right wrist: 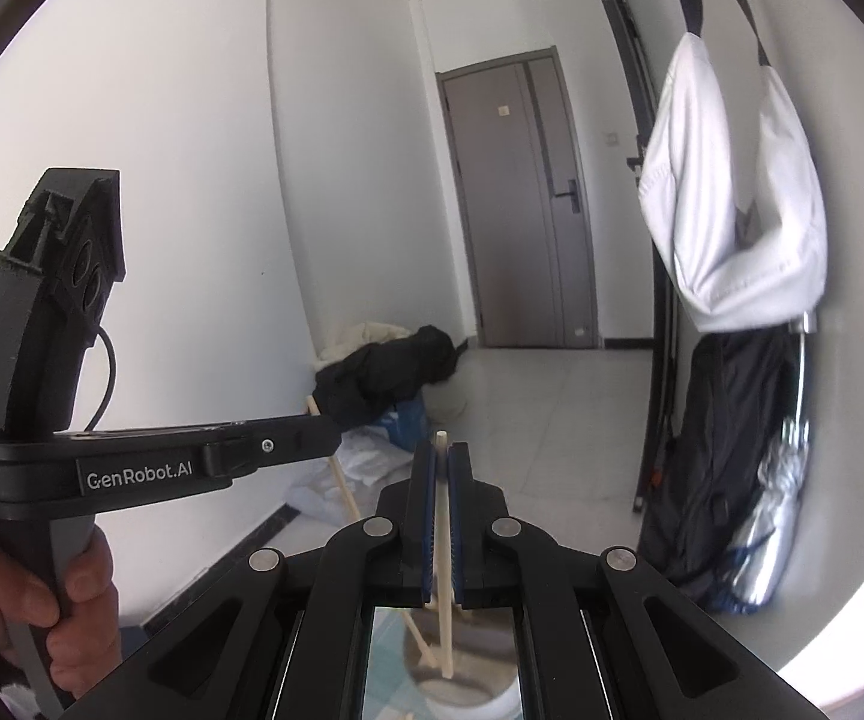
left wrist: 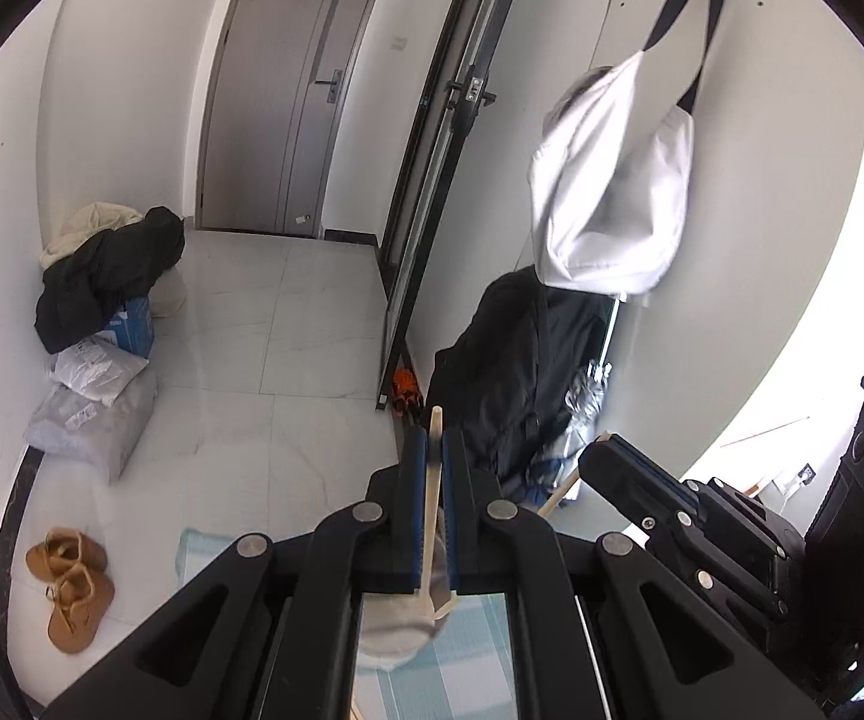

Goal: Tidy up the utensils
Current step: 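Carry both chopsticks over the white holder, then open both grippers to drop the chopsticks into the holder, then move both open grippers down toward the loose chopsticks on the tablecloth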

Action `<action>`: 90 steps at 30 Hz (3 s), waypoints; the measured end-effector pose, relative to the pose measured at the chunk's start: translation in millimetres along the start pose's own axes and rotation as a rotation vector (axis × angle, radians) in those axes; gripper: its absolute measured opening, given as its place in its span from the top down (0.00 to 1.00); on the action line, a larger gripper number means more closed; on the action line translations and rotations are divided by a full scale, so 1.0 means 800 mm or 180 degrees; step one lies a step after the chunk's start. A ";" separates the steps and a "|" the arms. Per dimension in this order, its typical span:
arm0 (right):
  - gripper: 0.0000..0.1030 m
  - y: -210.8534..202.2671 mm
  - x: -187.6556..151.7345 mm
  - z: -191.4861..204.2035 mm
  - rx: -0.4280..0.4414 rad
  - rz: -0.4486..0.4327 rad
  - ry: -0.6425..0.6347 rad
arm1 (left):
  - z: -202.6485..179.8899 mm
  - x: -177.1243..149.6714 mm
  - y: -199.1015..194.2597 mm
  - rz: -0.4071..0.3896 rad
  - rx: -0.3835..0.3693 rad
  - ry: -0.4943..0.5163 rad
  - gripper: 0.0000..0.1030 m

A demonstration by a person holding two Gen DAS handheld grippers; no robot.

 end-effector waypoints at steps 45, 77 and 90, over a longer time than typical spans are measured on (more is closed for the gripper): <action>0.13 -0.048 -0.115 -0.016 -0.0382 0.0045 0.0342 | 0.105 -0.086 -0.058 -0.0479 0.1307 -0.0204 0.12; 0.11 -0.020 -0.306 0.029 -0.0423 0.0935 0.0186 | 0.169 -0.273 0.011 0.0349 0.1223 -0.0622 0.12; 0.38 0.107 -0.396 0.039 -0.0320 0.1883 0.0168 | 0.223 -0.280 0.021 0.0481 0.1288 -0.0890 0.12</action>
Point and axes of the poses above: each gripper's, at about its wrist camera, not at the fingertips, and y roughly the way its jaws point, z to its left, x to its top, the point moved 10 cm from there along y, roughly the way its jaws point, and after that the axes turned 6 degrees about x, right-handed, at the moved point
